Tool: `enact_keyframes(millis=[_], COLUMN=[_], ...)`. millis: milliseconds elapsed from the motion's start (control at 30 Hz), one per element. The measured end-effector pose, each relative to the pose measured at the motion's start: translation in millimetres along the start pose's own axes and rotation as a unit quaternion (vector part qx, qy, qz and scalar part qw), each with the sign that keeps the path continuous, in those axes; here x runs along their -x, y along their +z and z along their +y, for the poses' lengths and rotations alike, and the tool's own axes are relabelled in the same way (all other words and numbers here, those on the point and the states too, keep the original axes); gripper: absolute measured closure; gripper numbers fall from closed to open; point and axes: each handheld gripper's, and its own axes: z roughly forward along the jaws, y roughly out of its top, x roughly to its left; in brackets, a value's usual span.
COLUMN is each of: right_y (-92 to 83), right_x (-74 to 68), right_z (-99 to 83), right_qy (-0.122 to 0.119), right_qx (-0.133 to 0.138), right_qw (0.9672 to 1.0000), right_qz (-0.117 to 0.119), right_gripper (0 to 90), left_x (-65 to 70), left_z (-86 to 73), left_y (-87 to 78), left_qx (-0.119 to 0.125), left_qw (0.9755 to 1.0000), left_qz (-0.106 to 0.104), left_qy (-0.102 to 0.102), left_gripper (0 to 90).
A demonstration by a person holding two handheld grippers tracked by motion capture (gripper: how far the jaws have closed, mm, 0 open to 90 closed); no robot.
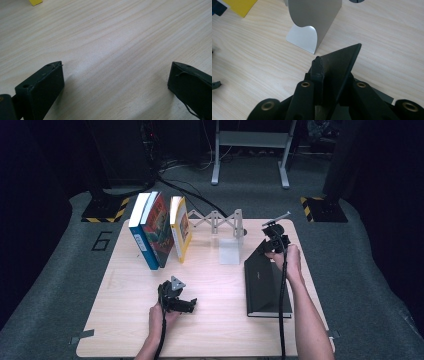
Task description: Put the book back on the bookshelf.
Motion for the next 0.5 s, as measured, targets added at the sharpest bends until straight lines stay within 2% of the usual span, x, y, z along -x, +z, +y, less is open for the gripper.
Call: enact_keyframes(millis=[133, 233, 500], right_y=[-9.2, -17.0, -34.5], right_x=[-3.2, -5.8, -19.4], right_z=[-1.9, -6.0, -16.2], right_qy=[-0.008, -0.007, -0.031], right_qx=[0.026, 0.051, 0.121], right_qw=[0.9991, 0.9977, 0.9896], right_qz=[-0.033, -0.043, -0.07], right_gripper=[79.6, 79.6, 79.7], left_x=[-0.2, 0.0, -0.3], left_z=[0.0, 0.0, 0.1], left_y=[-0.1, 0.0, -0.1], left_qx=[-0.001, 0.0, -0.001], left_qw=[1.0, 1.0, 1.0], left_qz=[0.0, 0.0, 0.0], left_qy=[0.002, 0.0, 0.002], left_gripper=[0.5, 0.5, 0.5])
